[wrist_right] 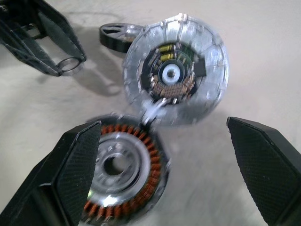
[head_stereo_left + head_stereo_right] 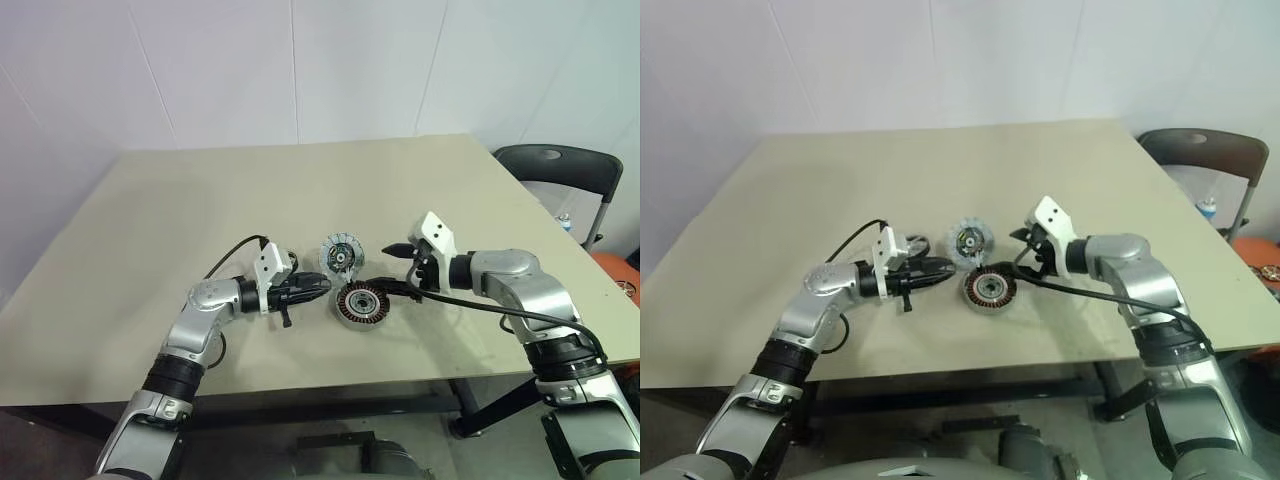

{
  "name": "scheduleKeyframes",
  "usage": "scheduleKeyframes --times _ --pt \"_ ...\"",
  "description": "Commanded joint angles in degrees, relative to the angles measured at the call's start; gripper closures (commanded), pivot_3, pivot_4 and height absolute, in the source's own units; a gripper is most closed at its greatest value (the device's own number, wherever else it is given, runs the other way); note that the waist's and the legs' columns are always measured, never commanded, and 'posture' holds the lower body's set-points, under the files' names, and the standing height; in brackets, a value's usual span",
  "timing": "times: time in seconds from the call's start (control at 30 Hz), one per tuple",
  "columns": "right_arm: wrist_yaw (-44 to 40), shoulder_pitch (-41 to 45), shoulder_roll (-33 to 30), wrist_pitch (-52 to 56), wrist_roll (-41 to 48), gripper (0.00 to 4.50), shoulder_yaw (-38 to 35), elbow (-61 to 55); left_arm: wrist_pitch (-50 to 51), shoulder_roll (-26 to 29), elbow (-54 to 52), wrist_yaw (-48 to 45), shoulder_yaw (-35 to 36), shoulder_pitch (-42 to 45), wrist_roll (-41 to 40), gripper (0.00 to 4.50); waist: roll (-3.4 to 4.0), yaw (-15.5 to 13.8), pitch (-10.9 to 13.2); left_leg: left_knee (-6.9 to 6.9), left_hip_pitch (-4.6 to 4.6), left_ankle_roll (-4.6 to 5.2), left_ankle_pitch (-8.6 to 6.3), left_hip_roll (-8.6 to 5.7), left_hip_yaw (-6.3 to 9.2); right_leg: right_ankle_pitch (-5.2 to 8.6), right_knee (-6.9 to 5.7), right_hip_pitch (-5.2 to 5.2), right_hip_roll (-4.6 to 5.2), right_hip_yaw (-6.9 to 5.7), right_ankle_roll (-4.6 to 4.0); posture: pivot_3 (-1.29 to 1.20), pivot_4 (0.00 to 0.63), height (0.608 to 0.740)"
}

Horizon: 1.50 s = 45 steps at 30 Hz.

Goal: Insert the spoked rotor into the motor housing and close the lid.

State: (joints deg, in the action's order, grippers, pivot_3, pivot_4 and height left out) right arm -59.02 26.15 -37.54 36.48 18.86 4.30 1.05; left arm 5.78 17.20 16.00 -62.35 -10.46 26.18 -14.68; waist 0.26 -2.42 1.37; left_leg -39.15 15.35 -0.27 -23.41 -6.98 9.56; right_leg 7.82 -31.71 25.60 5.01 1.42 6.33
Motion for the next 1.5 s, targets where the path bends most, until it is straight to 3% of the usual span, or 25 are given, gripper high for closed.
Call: scheduleKeyframes --times 0.03,0.33,0.9,1.5 --pt "-1.48 -2.44 -2.4 2.56 3.9 0.0 -3.54 -5.05 -1.07 -0.85 1.99 -1.67 -0.88 3.43 0.31 3.8 0.0 0.06 0.0 0.0 0.02 0.0 0.0 0.0 0.01 -0.01 0.03 -0.01 0.0 -0.01 0.02 0.0 0.0 0.74" --pt "0.18 -9.08 -9.1 3.05 0.25 0.0 -0.75 -10.15 -6.37 -5.1 13.42 -4.09 -3.46 9.11 3.66 3.8 -0.01 0.05 0.01 -0.01 0.0 0.04 -0.02 0.01 -0.05 -0.1 0.19 -0.1 -0.01 0.01 0.18 0.0 0.0 0.74" --pt "5.16 -13.12 -8.45 4.79 2.44 0.0 -3.57 -15.56 -17.33 -11.01 30.51 -4.05 -4.22 15.47 9.25 3.8 -0.03 0.0 0.01 -0.02 0.05 0.14 -0.08 0.01 -0.05 -0.17 0.46 -0.16 0.01 0.01 0.26 0.0 0.0 0.74" --pt "7.75 -12.62 -7.91 4.7 3.15 0.0 -3.09 -15.75 -19.48 -11.34 32.98 -4.55 -3.32 16.66 10.39 3.8 -0.03 0.01 0.01 -0.03 0.03 0.15 -0.08 0.01 -0.05 -0.18 0.45 -0.18 0.0 0.0 0.27 0.0 0.0 0.74"
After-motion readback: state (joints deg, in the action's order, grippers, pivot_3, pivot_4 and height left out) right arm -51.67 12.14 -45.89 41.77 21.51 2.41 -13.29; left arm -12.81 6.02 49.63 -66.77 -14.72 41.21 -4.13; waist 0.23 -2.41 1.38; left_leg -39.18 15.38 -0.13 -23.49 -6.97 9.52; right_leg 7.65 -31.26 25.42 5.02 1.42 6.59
